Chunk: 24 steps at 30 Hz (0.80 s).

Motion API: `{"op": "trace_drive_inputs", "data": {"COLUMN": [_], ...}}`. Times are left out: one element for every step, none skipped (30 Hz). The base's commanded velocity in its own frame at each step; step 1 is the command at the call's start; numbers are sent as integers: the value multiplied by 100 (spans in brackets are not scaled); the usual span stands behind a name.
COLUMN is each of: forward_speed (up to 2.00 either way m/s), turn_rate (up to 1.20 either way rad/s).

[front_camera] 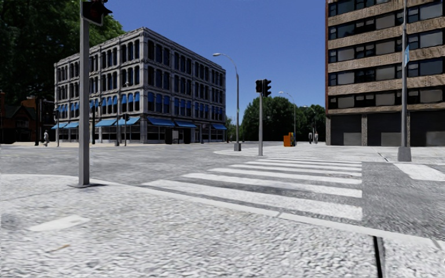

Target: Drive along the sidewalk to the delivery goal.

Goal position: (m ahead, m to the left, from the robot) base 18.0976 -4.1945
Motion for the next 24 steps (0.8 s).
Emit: {"op": "trace_drive_inputs", "data": {"forward_speed": [200,200,200,200,200,200,200,200,200,200,200,200,200,200,200,200,200,200,200,200,200,200,200,200], "turn_rate": [-71,-70,-67,-64,-64,-60,-57,-55,-55,-54,-49,-45,-45,-43,-43,-43,-43,-43,-40,-40,-39,-38,-38,-38]}}
